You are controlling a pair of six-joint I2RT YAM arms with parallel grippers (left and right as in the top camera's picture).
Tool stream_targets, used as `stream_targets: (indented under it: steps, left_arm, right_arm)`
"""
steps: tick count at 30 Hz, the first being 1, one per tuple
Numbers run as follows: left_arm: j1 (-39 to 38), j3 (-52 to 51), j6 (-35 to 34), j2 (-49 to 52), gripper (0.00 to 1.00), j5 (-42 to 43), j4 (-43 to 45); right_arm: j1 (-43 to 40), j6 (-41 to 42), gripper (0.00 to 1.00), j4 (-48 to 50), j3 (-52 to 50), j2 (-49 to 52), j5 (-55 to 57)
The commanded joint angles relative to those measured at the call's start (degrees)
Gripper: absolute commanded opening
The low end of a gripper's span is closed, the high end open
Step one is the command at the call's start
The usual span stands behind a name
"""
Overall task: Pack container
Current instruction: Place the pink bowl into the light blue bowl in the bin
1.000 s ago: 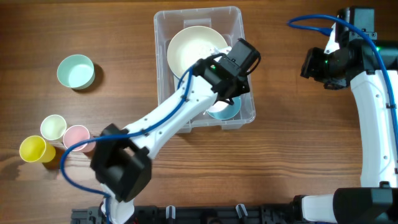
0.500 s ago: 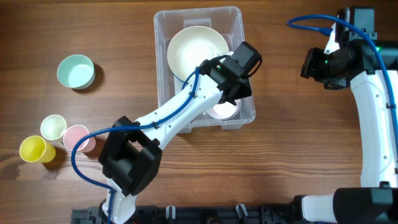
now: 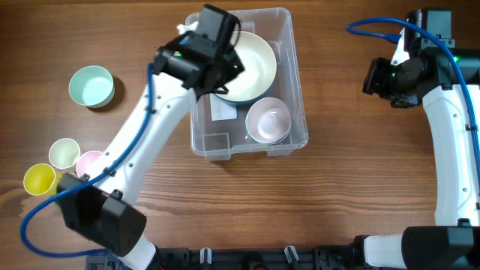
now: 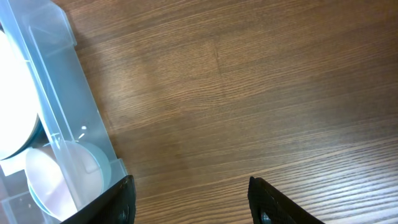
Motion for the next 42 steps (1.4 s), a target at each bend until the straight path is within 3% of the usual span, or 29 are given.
stream_targets:
  steps: [1, 6, 14, 42]
  left_arm:
    - [-5.42, -0.07, 4.7, 4.52, 0.04, 2.82, 2.27]
    - [-9.92, -0.07, 10.6, 8.15, 0.04, 2.82, 5.25]
    - [-10.64, -0.07, 16.46, 12.74, 0.04, 7.1, 9.66]
    - [-10.75, -0.07, 16.65, 19.78, 0.04, 10.25, 11.26]
  right_arm:
    - [0.02, -0.39, 0.59, -0.04, -0.48, -0.35, -0.22]
    - [0.02, -0.37, 0.59, -0.07, -0.48, -0.35, -0.22]
    - [0.02, -0.39, 0.59, -0.07, -0.48, -0.35, -0.22]
    - [0.02, -0.37, 0.59, -0.26, -0.48, -0.35, -0.04]
